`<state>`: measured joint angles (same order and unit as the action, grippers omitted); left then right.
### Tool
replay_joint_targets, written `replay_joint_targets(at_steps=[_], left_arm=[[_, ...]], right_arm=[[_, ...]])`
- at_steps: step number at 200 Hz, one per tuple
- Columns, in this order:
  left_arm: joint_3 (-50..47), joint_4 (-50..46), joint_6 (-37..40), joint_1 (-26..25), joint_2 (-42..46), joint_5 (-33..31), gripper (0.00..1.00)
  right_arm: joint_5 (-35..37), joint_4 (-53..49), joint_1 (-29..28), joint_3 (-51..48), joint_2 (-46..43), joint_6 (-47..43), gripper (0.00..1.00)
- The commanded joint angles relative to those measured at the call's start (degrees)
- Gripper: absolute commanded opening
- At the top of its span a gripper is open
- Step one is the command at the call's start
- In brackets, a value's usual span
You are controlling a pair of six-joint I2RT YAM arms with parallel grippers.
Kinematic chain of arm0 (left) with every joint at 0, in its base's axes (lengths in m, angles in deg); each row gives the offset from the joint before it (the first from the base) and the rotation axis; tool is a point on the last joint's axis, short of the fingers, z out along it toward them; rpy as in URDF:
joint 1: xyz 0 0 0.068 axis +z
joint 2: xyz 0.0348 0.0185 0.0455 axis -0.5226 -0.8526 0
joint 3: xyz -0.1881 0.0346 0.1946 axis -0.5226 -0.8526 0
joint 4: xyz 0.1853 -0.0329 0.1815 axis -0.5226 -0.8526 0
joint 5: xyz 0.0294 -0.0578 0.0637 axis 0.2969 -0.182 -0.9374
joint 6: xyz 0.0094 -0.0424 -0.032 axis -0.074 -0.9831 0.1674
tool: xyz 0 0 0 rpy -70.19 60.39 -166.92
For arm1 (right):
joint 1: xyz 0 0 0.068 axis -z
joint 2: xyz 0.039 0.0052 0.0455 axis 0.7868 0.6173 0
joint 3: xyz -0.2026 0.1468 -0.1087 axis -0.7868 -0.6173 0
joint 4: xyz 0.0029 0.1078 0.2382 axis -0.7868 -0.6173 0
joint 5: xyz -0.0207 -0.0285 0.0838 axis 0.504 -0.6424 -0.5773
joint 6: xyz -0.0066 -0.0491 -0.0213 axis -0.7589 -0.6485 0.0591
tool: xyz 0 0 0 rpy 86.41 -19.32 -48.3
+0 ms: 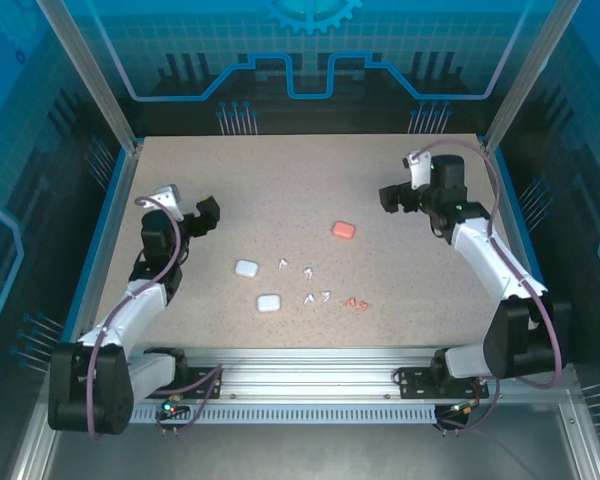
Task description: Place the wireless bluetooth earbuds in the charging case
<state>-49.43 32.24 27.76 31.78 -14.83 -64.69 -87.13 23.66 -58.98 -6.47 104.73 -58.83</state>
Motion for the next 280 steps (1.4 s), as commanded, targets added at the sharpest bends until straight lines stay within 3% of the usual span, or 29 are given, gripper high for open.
replay_joint_targets(at_steps=[1, 63, 126, 213, 280], left_arm=[[1.78, -11.51, -8.67, 0.08, 3.1, 7.2, 0.99], [2.35, -24.0, -11.58, 0.08, 9.6, 16.44, 0.99], [0.98, -27.47, -9.48, 0.1, 12.54, 14.69, 0.99], [0.64, -27.58, -8.81, 0.09, 12.47, 13.26, 0.99], [1.42, -27.56, -9.01, 0.08, 10.9, 12.98, 0.99]], right_arm=[[-1.23, -19.94, -3.06, 7.64, 3.66, -4.47, 1.0], [2.48, -38.59, -10.55, 25.09, 16.7, -10.6, 1.0], [10.42, -49.45, -17.02, 39.8, 33.46, -17.78, 1.0], [16.17, -49.27, -21.04, 45.81, 47.52, -27.06, 1.0], [14.67, -48.59, -20.98, 49.47, 52.58, -29.33, 0.95]])
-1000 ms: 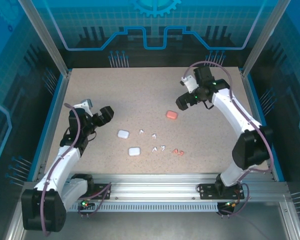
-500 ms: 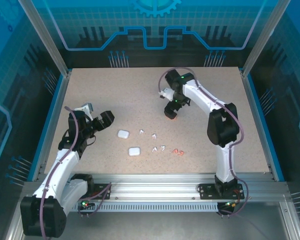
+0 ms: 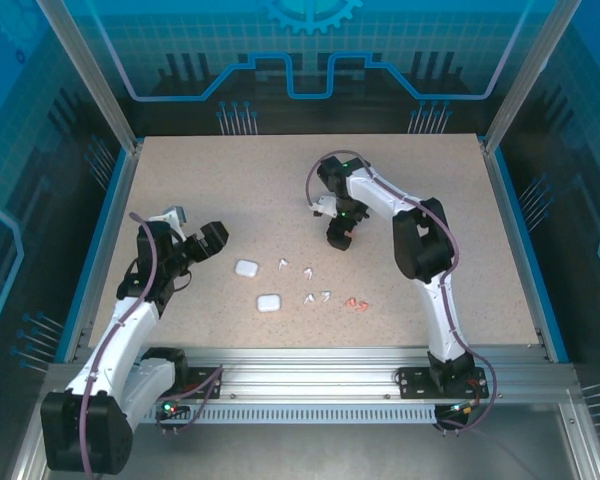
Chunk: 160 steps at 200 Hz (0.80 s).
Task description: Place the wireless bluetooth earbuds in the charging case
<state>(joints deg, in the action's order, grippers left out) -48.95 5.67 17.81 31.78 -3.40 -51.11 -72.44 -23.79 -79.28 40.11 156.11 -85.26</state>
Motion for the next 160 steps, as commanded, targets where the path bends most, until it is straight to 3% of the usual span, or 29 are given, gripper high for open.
replay_joint_targets(at_steps=[1, 160], left_arm=[[0.94, -0.99, 0.94, 0.08, -0.54, -0.58, 0.99], [2.44, -1.32, 0.85, 0.11, -1.34, -0.07, 0.99]], right_arm=[[-0.08, -1.14, -0.7, 2.95, 1.99, -2.91, 0.95], [-3.61, 1.49, 1.65, 0.67, 5.94, -3.9, 0.57]])
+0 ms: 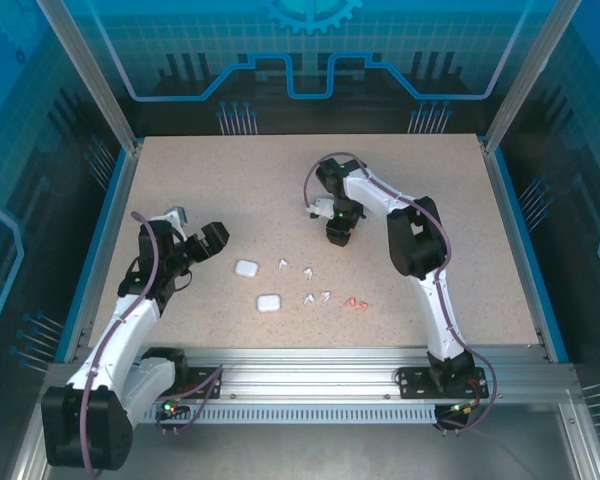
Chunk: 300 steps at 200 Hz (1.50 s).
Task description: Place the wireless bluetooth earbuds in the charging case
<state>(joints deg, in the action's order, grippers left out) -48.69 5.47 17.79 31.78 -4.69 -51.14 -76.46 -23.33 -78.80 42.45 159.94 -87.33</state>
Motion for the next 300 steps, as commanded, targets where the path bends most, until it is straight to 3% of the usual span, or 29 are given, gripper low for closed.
replay_joint_targets(at_steps=[1, 54, 120, 171, 210, 252, 300], left_arm=[[2.17, -1.09, 0.87, 0.09, -0.05, 0.01, 0.99], [2.78, 1.49, 0.85, 0.08, -0.85, 6.4, 0.99], [3.79, 14.75, -6.05, -0.48, -11.01, 26.33, 0.91], [7.15, 25.28, -11.17, -7.59, -22.17, 35.72, 0.83], [10.1, 42.44, -20.35, -14.71, -33.48, 42.82, 0.76], [12.39, 54.8, -26.82, -18.91, -41.64, 43.92, 0.74], [15.67, 45.94, -20.39, -23.54, -42.75, 41.24, 0.74]], right_arm=[[0.43, 1.03, 1.17, -1.68, 2.07, -1.82, 0.57], [-1.23, 6.38, 1.42, -7.0, -4.52, -2.6, 0.45], [-6.92, 14.82, 1.27, -17.72, -18.15, -1.39, 0.44], [-13.23, 21.96, 0.33, -28.68, -33.45, 0.15, 0.43], [-15.62, 24.66, -1.52, -34.19, -42.2, 0.14, 0.43], [-15.2, 25.26, -3.02, -36.83, -46.43, -0.22, 0.43], [-14.95, 24.19, -4.13, -36.74, -46.6, -0.27, 0.43]])
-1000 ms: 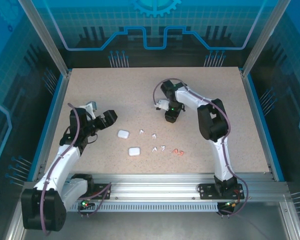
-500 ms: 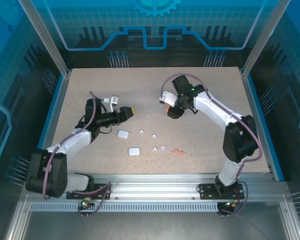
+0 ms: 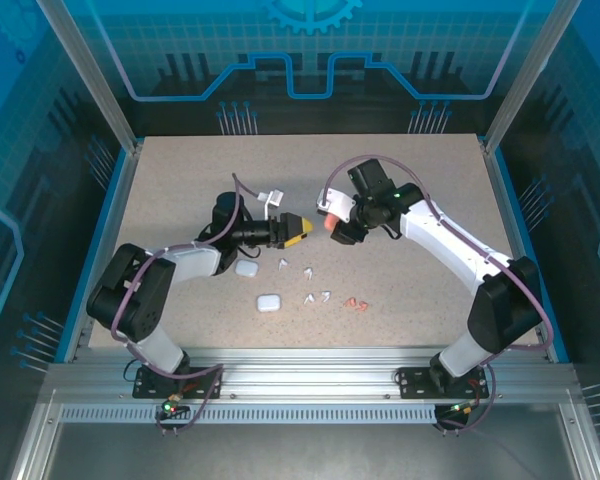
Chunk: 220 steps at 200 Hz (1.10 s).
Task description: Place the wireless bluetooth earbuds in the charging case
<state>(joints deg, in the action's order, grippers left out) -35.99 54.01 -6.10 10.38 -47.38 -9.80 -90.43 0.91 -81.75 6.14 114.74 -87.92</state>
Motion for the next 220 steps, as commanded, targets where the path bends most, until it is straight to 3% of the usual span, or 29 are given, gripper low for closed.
replay_joint_targets(at_steps=[1, 49, 154, 220], left_arm=[[3.08, -2.81, 3.63, -2.24, -0.07, -0.16, 0.74], [5.54, -7.9, 6.48, -3.42, -0.43, -2.41, 0.69], [8.64, -8.71, 6.57, -4.8, -2.75, -3.12, 0.51], [10.21, -13.01, 9.29, -6.02, -3.19, -3.16, 0.43]], right_arm=[[-0.97, -0.02, -1.21, -0.45, -1.39, 0.3, 0.43], [-1.87, 0.17, -2.01, -0.03, -1.21, 0.3, 0.43], [-3.77, 0.39, -3.17, 0.33, -0.85, 0.8, 0.43], [-1.36, 0.17, -3.62, 2.42, 0.47, 2.38, 0.43]])
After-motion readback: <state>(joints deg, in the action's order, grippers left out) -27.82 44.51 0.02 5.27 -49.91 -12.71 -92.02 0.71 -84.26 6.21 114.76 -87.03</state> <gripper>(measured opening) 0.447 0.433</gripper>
